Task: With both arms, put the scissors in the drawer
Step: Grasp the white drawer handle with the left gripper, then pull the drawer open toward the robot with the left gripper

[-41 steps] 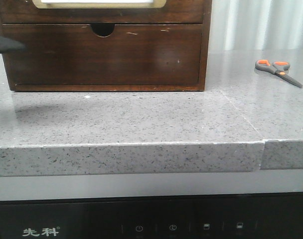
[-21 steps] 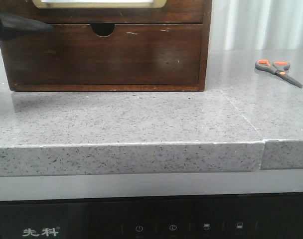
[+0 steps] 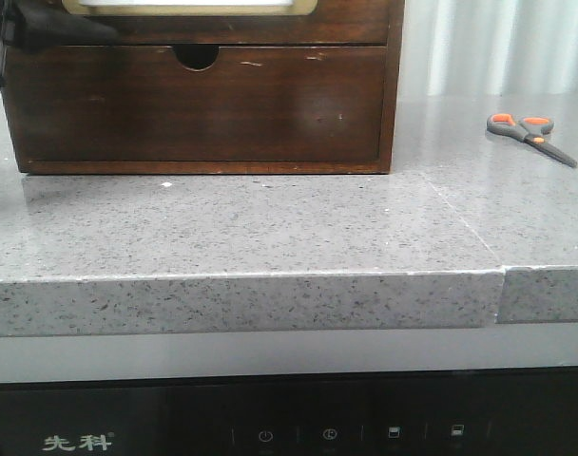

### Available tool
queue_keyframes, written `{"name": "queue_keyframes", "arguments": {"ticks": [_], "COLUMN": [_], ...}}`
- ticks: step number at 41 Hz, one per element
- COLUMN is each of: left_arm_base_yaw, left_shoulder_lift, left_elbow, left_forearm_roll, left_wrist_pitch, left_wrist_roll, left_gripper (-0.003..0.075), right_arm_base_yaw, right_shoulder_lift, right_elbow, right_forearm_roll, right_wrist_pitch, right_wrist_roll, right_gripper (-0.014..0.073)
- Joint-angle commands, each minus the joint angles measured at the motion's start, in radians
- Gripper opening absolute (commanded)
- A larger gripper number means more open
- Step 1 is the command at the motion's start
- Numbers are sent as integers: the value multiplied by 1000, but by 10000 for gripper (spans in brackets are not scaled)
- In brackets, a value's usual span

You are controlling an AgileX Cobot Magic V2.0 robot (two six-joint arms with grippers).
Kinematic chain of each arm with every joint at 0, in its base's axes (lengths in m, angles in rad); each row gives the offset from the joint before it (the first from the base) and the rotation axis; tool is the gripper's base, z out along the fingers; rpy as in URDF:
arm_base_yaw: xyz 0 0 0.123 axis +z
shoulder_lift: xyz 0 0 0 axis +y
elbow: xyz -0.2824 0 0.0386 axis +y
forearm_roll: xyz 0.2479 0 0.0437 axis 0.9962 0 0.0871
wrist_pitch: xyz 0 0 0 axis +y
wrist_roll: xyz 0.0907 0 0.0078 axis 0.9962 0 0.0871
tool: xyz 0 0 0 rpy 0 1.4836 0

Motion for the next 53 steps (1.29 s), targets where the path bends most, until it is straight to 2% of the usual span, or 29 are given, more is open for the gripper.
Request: {"name": "queue_keyframes", "arguments": {"ticks": [1,5,12,20,35,44,48,51,53], "left_arm_base_yaw": [-7,-7,-7,-7,-7,-7,-7,-7,-7], "left_shoulder_lift": [-35,-35,-35,-78,-331,-489,-525,-532,-532], "left_elbow": [-33,-33,-33,26,329,487,508,510,510], "left_forearm_roll": [-88,-88,-88,-88,-88,-88,-88,-88,-88], "left_wrist_pitch": [54,56,106,133,165,151,108,102,102], "left_wrist_roll": [-7,-7,-7,1,81,80,80,80,80], "left_gripper": [223,156,97,95,95,97,123,196,274], "right_arm_base_yaw": [-5,-5,-5,-5,-5,-5,-5,-5,-5], "right_shoulder_lift": [6,6,6,6,6,6,6,6,6], "right_elbow": [-25,-25,-25,-25,-25,-25,-25,-25,-25], "right_forearm_roll": [-20,-20,-20,-20,-20,-20,-20,-20,-20], "right_wrist_pitch": [-63,-63,-63,-62,-46,-43,-43,-43,-43], "right_wrist_roll": [-6,-6,-6,-6,-6,-6,-6,-6,-6], "right_gripper": [612,612,612,612,612,612,612,612,612]}}
